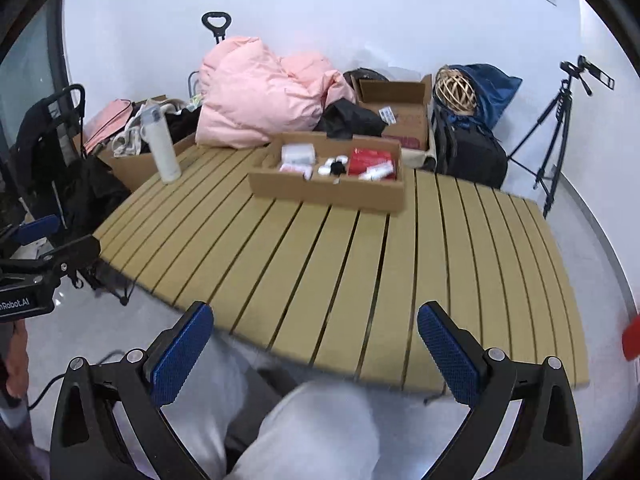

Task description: Organize objects

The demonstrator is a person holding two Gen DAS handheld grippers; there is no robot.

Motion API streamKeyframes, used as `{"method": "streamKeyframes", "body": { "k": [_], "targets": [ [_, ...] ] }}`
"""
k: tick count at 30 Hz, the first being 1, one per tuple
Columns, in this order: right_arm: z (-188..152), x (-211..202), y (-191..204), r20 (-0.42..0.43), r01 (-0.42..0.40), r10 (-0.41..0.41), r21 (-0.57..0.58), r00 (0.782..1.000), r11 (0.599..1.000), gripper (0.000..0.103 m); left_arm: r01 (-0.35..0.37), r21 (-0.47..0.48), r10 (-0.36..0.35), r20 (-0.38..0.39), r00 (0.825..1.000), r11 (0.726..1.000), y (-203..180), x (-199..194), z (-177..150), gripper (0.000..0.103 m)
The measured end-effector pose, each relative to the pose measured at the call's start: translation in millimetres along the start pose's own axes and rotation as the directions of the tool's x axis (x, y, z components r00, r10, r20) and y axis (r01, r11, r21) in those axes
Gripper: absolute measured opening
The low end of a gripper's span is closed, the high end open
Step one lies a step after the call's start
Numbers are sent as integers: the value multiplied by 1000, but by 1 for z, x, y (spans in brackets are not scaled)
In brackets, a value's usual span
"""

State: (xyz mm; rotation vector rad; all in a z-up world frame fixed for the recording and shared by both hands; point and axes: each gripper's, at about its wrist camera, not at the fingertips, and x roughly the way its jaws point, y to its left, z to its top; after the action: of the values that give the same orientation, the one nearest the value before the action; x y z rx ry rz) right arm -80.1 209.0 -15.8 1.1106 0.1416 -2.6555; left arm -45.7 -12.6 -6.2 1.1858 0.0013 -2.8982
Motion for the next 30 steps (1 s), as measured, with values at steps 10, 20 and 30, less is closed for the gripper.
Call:
{"method": "streamKeyframes", "body": {
  "k": [10, 20, 30],
  "targets": [
    [-33, -12, 38, 3, -8, 8, -24, 1000, 1000, 103, 6, 44, -7, 28, 1000, 999, -10, -14, -10, 103],
    [-36, -14, 32, 9, -26, 26, 23, 1000, 999, 103, 7, 44, -8, 14, 1000, 999, -9, -12, -13, 103],
    [-35, -18, 25, 18, -14, 13, 34, 1000, 999, 103, 12, 54, -12, 9, 1000, 998, -11, -13, -15, 103]
  ]
}}
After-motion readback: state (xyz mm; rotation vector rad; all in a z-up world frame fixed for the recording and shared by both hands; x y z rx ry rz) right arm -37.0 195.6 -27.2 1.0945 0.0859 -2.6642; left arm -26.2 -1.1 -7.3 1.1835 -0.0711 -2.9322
